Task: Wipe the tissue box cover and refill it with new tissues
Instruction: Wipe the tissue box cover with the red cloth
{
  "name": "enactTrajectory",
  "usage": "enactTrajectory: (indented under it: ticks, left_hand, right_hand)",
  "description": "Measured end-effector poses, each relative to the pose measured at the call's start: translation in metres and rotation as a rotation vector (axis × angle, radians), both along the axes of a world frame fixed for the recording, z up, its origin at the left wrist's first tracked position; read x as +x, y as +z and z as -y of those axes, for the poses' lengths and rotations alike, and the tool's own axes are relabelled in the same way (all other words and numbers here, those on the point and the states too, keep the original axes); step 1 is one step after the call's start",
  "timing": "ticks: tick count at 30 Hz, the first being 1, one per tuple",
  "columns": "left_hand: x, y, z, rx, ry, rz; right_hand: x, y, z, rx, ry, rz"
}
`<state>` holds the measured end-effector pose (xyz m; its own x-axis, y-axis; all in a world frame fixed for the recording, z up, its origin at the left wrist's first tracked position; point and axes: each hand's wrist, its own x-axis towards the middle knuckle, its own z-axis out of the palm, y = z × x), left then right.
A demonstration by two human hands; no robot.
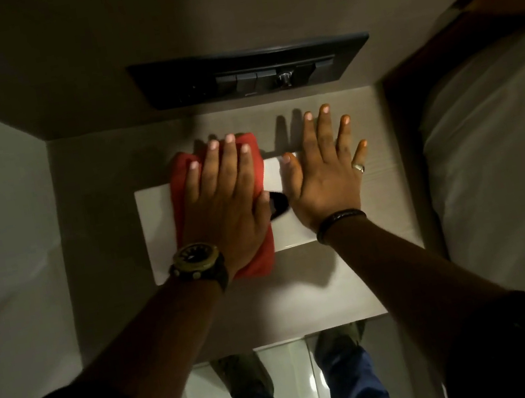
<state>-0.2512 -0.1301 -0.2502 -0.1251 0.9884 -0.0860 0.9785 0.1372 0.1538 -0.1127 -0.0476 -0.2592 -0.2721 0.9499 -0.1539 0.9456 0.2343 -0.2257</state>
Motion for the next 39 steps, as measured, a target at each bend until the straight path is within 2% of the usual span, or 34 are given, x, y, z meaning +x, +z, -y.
enactTrajectory:
  ticks: [6, 9, 12, 16, 18, 24, 29, 31, 35, 39]
  left_hand:
    - [-0.047, -0.003, 0.043, -0.009, 0.062, -0.033]
    - [-0.07, -0.005, 0.061, -0.014, 0.16, 0.05]
    - [-0.069, -0.007, 0.063, -0.027, 0.259, 0.118]
    - [-0.046, -0.006, 0.047, -0.056, 0.363, 0.03]
    - [-0.031, -0.005, 0.034, -0.057, 0.328, 0.006]
    - [0.027, -0.003, -0.012, -0.019, 0.112, 0.13]
    - [-0.005, -0.001, 0.004, -0.039, -0.077, 0.069]
    - [-0.023, 0.002, 0.012, -0.039, -0.092, 0.064]
    - [-0.063, 0.002, 0.027, -0.068, -0.006, 0.082]
    - [-0.094, -0.002, 0.012, -0.103, 0.238, 0.351]
  right_hand:
    - [0.002, 0.002, -0.002, -0.05, 0.024, 0.059]
    - [0.002, 0.002, -0.003, -0.052, 0.017, 0.05]
    - [0.002, 0.0, -0.001, -0.039, 0.013, 0.029]
    - [0.002, -0.002, 0.0, -0.024, 0.008, -0.012]
    - [0.002, -0.002, 0.0, -0.02, 0.005, -0.035]
    - [0.003, -0.006, 0.001, 0.019, -0.038, -0.057]
    - [0.004, -0.006, 0.002, 0.026, -0.072, -0.057]
    - [0.004, -0.005, 0.002, 0.018, -0.08, -0.061]
    - [0.004, -0.006, 0.002, 0.015, -0.075, -0.079]
    - [0.005, -0.008, 0.001, 0.026, -0.077, -0.095]
